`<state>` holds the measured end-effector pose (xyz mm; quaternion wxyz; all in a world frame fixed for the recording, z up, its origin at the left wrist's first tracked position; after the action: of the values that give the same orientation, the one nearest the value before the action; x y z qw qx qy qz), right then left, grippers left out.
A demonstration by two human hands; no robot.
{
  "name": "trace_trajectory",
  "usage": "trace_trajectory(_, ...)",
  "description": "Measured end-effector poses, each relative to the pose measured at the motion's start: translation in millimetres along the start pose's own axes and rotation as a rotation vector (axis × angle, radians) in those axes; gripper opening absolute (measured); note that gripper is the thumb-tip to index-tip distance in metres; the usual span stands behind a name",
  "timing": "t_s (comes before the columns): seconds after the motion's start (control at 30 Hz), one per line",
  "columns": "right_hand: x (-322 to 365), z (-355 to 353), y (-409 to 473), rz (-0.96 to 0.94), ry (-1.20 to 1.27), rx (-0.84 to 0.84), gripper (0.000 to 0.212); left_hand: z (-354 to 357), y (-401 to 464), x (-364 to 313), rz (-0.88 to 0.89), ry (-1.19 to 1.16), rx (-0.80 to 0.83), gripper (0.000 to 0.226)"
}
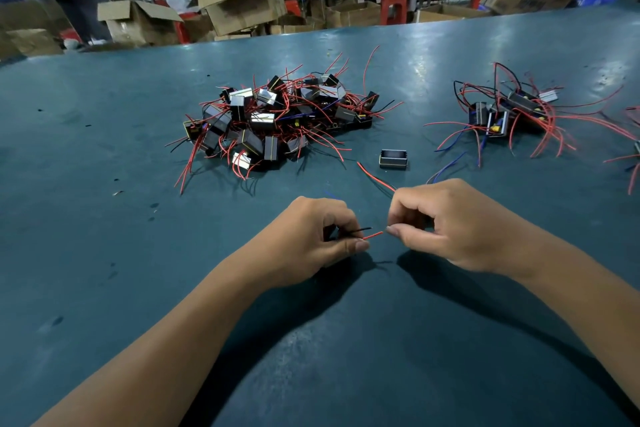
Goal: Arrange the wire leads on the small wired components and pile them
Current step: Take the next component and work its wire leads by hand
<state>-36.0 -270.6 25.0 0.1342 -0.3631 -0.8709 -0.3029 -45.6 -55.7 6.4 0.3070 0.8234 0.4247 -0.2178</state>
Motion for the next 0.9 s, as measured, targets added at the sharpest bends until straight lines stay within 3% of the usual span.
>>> trace_trajectory(0.1,-1,1,-1,0.092,0.045,0.029,0.018,1,0,0,0.022,0.034,0.001,0.016)
trace_trajectory(0.23,-2,5,-1,0.444,0.300,0.160,0.018,2,0,0,0.024,0.046,-0.002,0.013)
trace_trajectory(0.3,-3,8,-3,0.648,0.479,0.157,0.022,2,0,1,0.027,0.057,0.001,0.014)
trace_trajectory(0.37,-5,5,-3,0.717,0.490,0.092,0.025,1,-1,3,0.029,0.062,0.006,0.015)
trace_trajectory(0.47,-3,-11,0,0.390,0.232,-0.067,0.015,0,0,5,0.014,0.046,0.009,0.014)
trace_trajectory(0.6,12,-8,-3,-0.068,-0.011,0.045,0.004,-1,-1,6,-0.020,0.024,0.004,0.011)
trace_trajectory(0.73,13,-1,-5,-0.181,-0.157,0.062,0.002,-4,-2,5,-0.041,0.012,0.011,0.011)
trace_trajectory(0.9,13,0,-4,-0.189,-0.124,0.047,0.002,-5,-1,1,-0.003,0.059,0.003,0.011)
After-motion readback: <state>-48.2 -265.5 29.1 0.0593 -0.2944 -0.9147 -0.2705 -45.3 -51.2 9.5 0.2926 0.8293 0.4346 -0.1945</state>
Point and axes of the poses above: each hand's wrist, its own y-axis towards the middle knuckle, its own z-axis out of the palm, x = y × z, the point moved 2 cm from there along y, towards the middle knuckle, and after that the axes turned 9 degrees about -x, right-handed, at the moved point
